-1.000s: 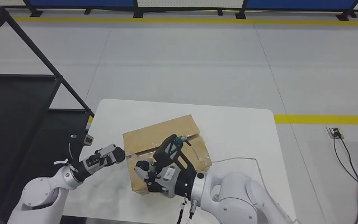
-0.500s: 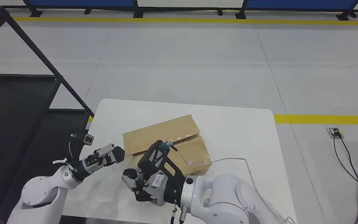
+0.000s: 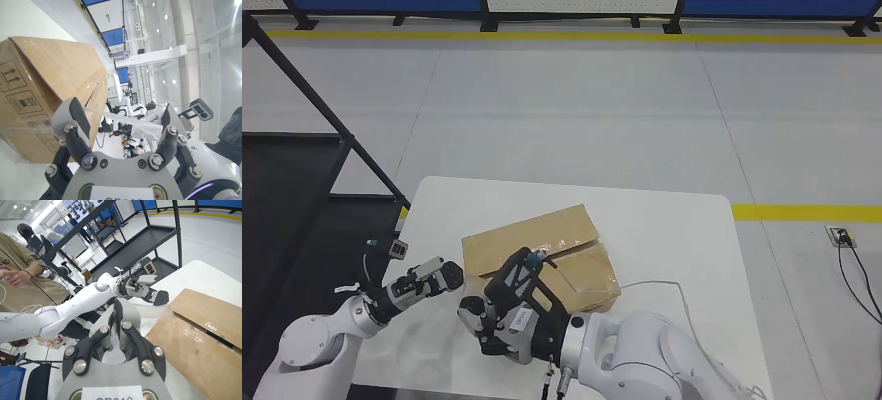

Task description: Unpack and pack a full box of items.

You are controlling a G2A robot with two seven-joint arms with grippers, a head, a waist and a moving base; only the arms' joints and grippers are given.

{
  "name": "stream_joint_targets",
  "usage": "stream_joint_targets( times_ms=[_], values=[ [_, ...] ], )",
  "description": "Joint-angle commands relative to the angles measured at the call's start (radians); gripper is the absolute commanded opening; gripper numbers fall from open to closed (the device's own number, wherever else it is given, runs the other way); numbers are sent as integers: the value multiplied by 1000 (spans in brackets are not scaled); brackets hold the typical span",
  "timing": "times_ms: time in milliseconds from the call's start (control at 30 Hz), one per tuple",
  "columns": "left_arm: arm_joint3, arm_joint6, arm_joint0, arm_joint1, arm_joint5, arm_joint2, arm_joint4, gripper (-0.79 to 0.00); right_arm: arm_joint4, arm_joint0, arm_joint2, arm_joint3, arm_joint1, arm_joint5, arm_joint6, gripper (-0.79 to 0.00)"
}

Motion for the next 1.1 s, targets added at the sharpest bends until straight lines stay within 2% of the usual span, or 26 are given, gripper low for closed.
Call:
stream_joint_targets(
  times_ms=[0,600,833,1067],
  values=[
    [0,-1,0,1,0,0,-1,0,3,-12,-5,-7,-2,-7,-15,-785],
    [-25,5,4,0,2,33,0,0,280,15,8,64,-44,57,-99,-785],
    [-26,16,-7,-2,10,53,1,0,327,28,38,94,-55,130,-132,-785],
    [-21,23,-20,-3,17,64,4,0,326,26,97,90,-50,217,-83,-785]
  ],
)
